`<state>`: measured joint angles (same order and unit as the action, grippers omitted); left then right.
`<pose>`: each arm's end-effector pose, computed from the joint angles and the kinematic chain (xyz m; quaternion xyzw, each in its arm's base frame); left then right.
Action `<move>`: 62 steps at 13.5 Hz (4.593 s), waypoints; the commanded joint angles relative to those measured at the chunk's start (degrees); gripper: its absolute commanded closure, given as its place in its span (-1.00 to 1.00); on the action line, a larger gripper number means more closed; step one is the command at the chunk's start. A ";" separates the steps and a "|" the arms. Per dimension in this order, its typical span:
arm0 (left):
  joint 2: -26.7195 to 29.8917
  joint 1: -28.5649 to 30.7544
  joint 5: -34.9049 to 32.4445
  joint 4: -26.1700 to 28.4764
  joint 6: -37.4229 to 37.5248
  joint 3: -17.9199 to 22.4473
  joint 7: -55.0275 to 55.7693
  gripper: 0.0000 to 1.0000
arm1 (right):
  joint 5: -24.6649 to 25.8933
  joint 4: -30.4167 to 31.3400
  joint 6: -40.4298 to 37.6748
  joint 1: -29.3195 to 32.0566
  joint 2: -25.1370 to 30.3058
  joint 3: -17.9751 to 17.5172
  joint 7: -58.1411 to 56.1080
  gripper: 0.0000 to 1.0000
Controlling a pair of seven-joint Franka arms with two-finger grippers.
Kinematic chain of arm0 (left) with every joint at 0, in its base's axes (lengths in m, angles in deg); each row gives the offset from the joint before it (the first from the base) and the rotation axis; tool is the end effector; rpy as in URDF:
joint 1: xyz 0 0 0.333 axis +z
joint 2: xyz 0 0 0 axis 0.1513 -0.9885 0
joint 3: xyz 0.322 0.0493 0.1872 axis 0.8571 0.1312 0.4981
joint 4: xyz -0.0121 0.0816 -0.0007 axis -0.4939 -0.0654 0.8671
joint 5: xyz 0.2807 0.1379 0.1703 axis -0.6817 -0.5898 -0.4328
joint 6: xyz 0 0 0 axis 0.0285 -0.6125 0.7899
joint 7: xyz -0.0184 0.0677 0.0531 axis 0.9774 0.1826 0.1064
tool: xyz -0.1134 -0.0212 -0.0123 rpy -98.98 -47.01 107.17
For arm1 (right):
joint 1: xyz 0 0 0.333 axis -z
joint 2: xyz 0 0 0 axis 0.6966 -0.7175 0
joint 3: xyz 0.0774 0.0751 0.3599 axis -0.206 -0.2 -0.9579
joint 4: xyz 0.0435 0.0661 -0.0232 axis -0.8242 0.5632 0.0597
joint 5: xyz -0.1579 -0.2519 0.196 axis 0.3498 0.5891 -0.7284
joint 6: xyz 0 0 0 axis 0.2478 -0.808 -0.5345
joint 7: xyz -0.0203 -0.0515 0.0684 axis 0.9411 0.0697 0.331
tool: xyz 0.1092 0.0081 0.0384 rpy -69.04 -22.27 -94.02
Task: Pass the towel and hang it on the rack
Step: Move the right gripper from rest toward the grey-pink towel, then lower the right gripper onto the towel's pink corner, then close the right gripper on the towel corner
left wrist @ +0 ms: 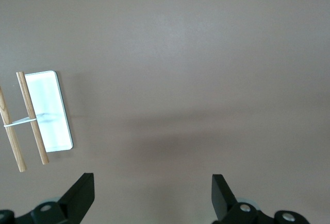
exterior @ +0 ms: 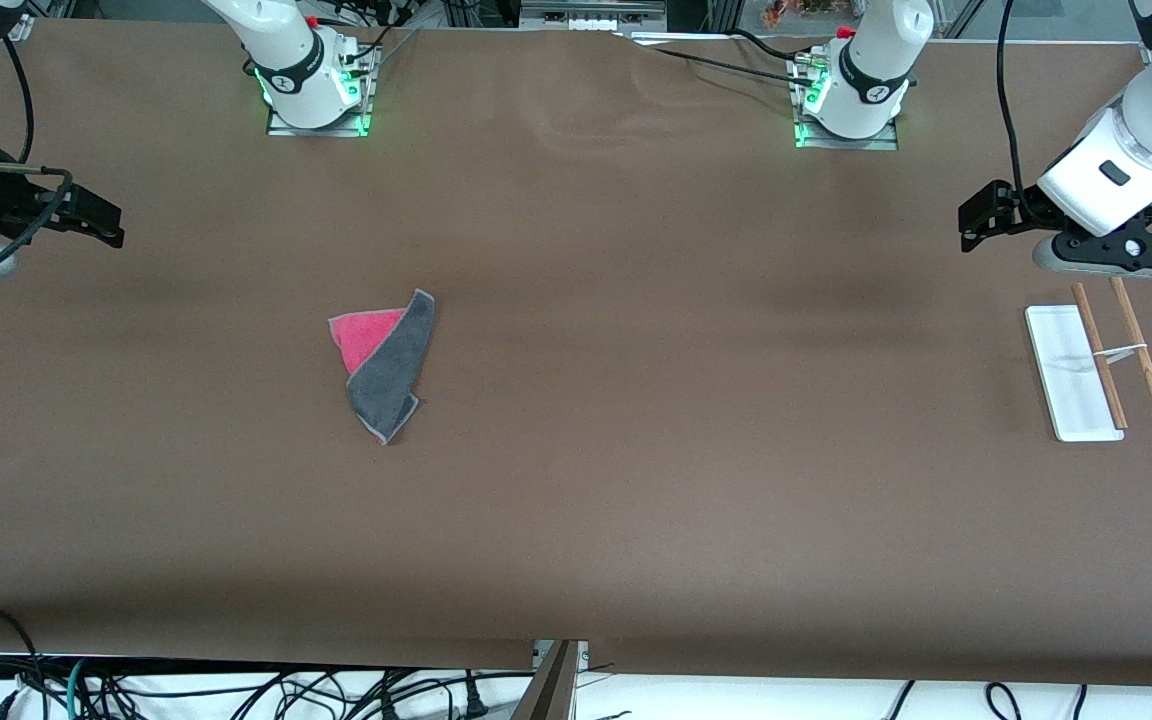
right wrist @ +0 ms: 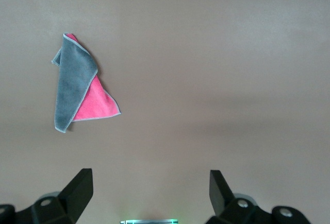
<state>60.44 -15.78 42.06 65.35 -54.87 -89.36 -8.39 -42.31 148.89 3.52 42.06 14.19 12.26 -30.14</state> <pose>0.5081 -0.0571 0.6474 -0.9980 0.0481 0.0325 0.0254 0.5235 0.0082 0.6517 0.9981 0.0007 -0.0496 0.0361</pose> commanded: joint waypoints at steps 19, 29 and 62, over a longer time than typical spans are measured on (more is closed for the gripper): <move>1.01 -0.13 -0.63 0.37 0.66 0.02 -0.43 -1.00 | -1.33 -3.28 2.74 0.25 -5.32 -0.53 -0.80 -1.00; 1.09 -0.13 -0.63 0.37 0.66 0.02 -0.34 -1.00 | -5.46 -3.20 21.19 -4.41 -23.68 -0.79 -0.80 -1.00; 1.09 -0.13 -0.72 0.37 0.75 0.02 -0.43 -1.00 | -21.81 4.10 39.50 -8.01 -39.08 -1.50 -35.87 -0.94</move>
<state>60.50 -15.78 42.06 65.36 -54.79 -89.35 -8.39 -62.55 152.20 43.29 34.12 -25.82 10.96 -64.83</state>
